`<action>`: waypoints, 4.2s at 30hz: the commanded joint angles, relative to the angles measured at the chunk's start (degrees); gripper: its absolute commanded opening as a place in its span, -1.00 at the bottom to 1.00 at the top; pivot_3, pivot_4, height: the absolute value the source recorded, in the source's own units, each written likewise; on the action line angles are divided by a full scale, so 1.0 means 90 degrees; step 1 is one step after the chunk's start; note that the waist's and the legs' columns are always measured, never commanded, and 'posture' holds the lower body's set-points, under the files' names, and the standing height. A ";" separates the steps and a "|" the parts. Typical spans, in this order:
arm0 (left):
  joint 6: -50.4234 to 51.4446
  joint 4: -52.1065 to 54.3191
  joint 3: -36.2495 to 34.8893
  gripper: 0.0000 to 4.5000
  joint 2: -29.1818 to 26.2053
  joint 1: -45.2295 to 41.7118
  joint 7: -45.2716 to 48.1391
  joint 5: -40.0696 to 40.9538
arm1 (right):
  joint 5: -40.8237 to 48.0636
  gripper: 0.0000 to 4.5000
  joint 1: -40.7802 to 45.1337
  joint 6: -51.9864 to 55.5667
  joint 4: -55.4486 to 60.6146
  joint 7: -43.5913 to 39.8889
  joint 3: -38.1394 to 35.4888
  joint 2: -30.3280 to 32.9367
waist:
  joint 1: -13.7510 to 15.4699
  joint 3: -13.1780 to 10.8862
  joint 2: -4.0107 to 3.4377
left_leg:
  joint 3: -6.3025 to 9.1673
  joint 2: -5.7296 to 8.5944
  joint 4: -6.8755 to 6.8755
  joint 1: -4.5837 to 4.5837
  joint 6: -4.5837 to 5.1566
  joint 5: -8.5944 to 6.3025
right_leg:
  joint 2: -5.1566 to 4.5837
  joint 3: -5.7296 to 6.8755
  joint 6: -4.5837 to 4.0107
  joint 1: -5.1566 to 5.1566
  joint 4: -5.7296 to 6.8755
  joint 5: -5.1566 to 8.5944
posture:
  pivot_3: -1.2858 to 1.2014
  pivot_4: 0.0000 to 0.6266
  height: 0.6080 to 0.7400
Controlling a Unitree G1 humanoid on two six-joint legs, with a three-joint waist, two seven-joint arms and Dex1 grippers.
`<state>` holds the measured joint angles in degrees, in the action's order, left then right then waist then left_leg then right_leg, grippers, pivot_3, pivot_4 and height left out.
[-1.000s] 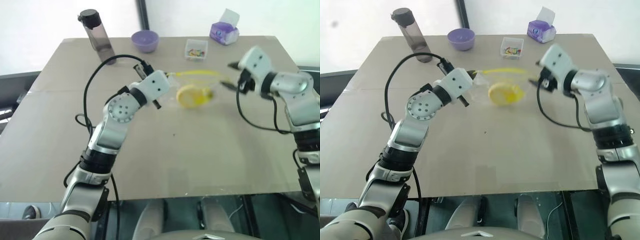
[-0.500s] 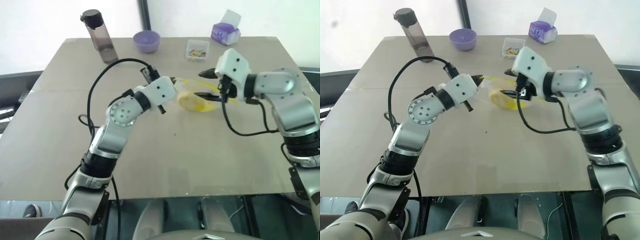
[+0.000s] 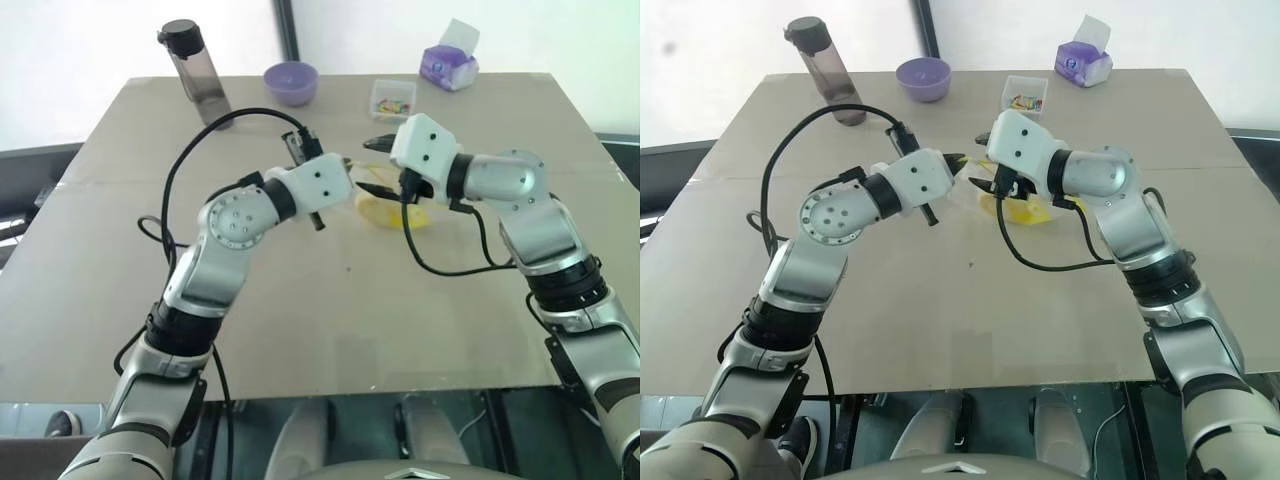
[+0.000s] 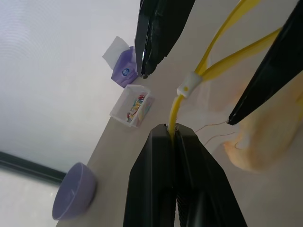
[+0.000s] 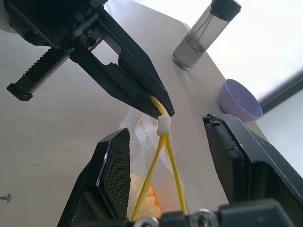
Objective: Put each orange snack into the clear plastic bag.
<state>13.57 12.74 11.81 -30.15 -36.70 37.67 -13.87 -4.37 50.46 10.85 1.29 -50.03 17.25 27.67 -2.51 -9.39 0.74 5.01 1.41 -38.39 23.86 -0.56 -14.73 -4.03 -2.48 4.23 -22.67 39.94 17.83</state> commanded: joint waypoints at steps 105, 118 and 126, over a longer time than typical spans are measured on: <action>-0.1102 -0.1680 -0.0883 -1.00 -0.0191 -0.0660 -0.1378 0.0197 | -0.0158 -0.99 0.0337 -0.0444 -0.0666 0.0445 -0.0949 0.1036 | -0.0084 -0.0001 0.0002 | -0.0003 0.0002 0.0018 0.0004 0.0000 0.0000 | -0.0004 -0.0004 0.0000 -0.0015 -0.0010 0.0000 | 0.03 -0.52 1.00; 0.1164 0.2265 -0.1192 -1.00 -0.0370 0.3530 -0.0631 0.0898 | 0.0684 -0.99 -0.2162 0.2021 0.1979 -0.0781 -0.0738 0.1919 | -0.0039 -0.0003 0.0001 | 0.0000 -0.0016 0.0001 -0.0019 0.0034 -0.0020 | 0.0000 -0.0010 0.0000 0.0013 0.0008 -0.0001 | 0.03 -0.52 1.00; 0.1131 0.2573 -0.1136 -1.00 -0.0387 0.4273 -0.0577 0.1056 | 0.0873 -0.99 -0.2358 0.2049 0.1914 -0.0854 -0.0818 0.2046 | 0.0065 -0.0003 0.0001 | 0.0008 -0.0016 0.0001 -0.0016 0.0034 -0.0020 | -0.0002 -0.0001 0.0000 0.0021 -0.0005 -0.0001 | 0.03 -0.52 1.00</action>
<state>24.98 33.32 2.42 -33.11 1.28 32.33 -4.57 2.57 29.17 29.39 17.09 -57.45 11.99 45.30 -1.92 -9.41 0.76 5.08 1.26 -38.38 23.71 -0.25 -14.91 -4.05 -2.49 4.23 -22.48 39.89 17.82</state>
